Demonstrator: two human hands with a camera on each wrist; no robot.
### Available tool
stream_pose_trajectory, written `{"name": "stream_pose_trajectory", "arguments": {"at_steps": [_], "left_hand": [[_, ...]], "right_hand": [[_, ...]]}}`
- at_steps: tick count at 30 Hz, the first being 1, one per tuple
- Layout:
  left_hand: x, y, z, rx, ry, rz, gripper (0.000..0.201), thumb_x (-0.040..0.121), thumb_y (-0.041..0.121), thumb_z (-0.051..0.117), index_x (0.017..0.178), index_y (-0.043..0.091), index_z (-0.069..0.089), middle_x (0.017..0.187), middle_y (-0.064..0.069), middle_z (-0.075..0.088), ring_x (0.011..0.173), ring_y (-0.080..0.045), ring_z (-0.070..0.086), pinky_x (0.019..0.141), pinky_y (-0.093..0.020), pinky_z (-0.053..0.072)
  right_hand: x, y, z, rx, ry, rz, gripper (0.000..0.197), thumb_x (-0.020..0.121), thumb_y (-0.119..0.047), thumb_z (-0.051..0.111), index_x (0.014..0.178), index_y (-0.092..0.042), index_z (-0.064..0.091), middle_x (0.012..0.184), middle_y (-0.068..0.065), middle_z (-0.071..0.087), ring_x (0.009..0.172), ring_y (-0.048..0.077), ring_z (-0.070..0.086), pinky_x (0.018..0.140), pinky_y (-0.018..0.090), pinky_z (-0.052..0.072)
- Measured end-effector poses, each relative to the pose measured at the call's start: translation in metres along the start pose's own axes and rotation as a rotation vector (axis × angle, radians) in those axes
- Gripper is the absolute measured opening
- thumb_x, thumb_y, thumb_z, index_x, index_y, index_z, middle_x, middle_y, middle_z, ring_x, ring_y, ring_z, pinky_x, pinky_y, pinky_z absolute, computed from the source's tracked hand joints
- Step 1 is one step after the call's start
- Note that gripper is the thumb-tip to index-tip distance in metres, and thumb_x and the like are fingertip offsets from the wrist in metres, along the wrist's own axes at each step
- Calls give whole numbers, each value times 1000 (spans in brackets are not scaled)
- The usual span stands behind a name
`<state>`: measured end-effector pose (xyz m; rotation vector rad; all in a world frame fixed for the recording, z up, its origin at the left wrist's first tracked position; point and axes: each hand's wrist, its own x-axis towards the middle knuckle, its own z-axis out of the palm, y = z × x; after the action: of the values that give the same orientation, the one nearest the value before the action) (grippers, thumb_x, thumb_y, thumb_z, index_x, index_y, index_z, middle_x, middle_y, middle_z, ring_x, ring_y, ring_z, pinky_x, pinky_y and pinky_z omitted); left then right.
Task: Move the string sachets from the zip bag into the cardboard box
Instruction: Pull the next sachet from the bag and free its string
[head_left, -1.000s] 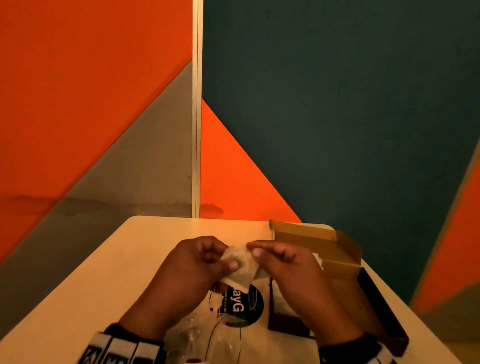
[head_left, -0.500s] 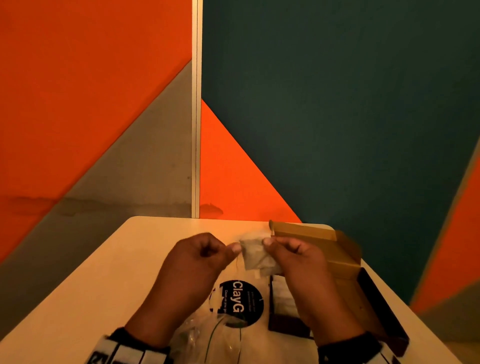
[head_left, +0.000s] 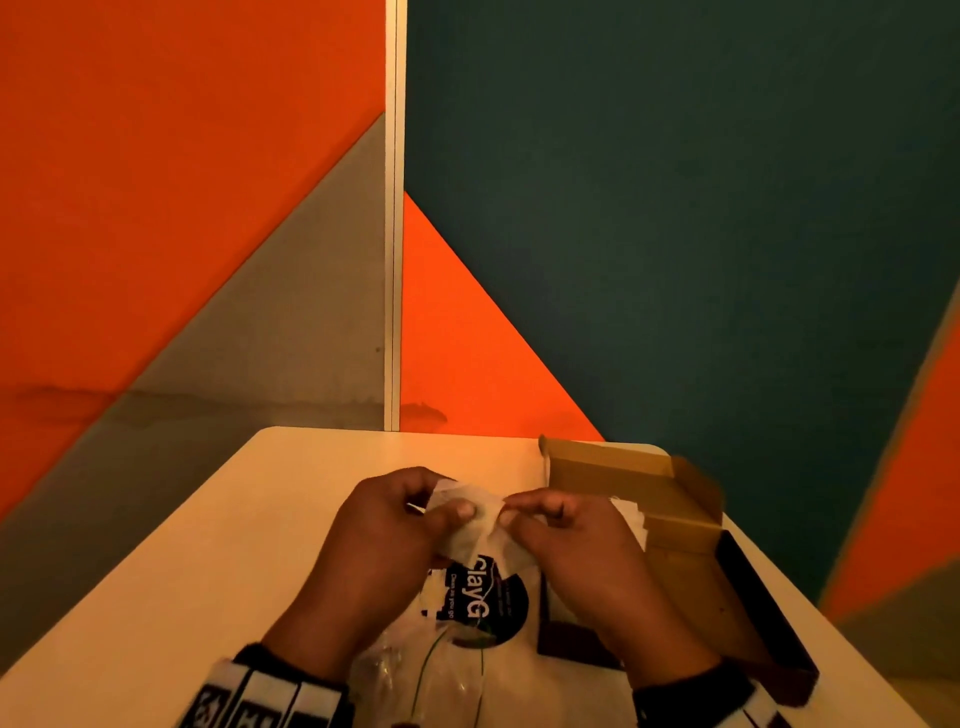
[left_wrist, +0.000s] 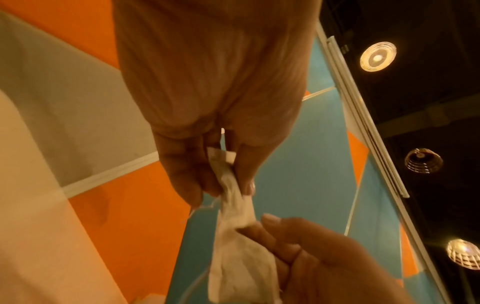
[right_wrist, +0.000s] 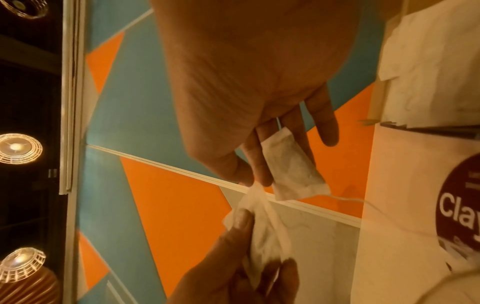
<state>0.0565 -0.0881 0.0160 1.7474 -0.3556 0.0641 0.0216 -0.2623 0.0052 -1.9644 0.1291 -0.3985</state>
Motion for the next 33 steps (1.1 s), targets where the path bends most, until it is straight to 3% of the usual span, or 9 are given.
{"name": "stream_pose_trajectory", "arguments": {"at_steps": [4,8,11,14,19,24,27,30,33], "left_hand": [[2,0,-7,228,-134,40,38,78,19,82,106,41,67,82,2,74,71,-11,72,70,-34,61],[-1,0,-4,440,-220,131,51,81,24,79,116,51,55,85,11,69,66,-3,66,59,-20,51],[-2,0,-4,472,-253,133,62,74,24,85,119,52,52,97,13,61,57,-1,59,53,-16,45],[-3,3,-6,476,-266,113,67,70,26,88,119,53,52,101,14,57,60,-3,57,55,-18,49],[-1,5,-17,536,-259,99,54,73,25,86,111,50,56,91,13,64,63,-5,62,57,-22,52],[5,3,-32,623,-181,81,23,78,29,81,93,40,67,84,14,70,69,-1,63,58,-15,41],[4,4,-34,662,-174,80,13,77,31,82,81,34,70,82,15,70,73,0,63,56,-12,39],[2,4,-27,650,-219,91,10,78,29,80,77,33,72,77,14,71,71,0,65,58,-14,46],[0,4,-21,619,-244,120,12,80,25,78,77,36,72,78,20,71,72,3,65,62,-17,52]], "right_hand": [[-5,-6,-5,-77,-98,-59,11,86,-40,74,97,-40,78,99,-26,73,97,-6,64,80,16,50],[-8,-9,-2,-105,-218,-77,7,85,-35,76,90,-32,80,89,-17,77,85,1,70,84,27,57],[-7,-7,-6,-139,-211,-68,7,84,-36,77,83,-30,80,86,-16,76,83,2,69,79,24,55],[-6,-5,-8,-193,-202,-65,10,87,-39,73,86,-32,80,90,-18,75,87,0,66,78,19,52],[0,2,-12,-268,-150,-63,11,90,-30,70,88,-27,80,88,-18,75,81,-9,64,65,4,45],[7,10,-21,-260,-52,21,12,89,-26,69,84,-26,79,87,-11,76,82,8,70,82,36,60],[6,9,-21,-374,-36,-45,14,89,-30,66,97,-35,77,102,-16,73,93,4,66,88,33,56],[-4,0,-12,-396,-205,-133,24,90,-42,66,114,-42,71,119,-24,66,102,-3,59,88,19,50],[-10,-2,1,-493,-380,-209,22,91,-46,66,106,-33,75,102,-16,73,88,3,64,80,25,54]]}}
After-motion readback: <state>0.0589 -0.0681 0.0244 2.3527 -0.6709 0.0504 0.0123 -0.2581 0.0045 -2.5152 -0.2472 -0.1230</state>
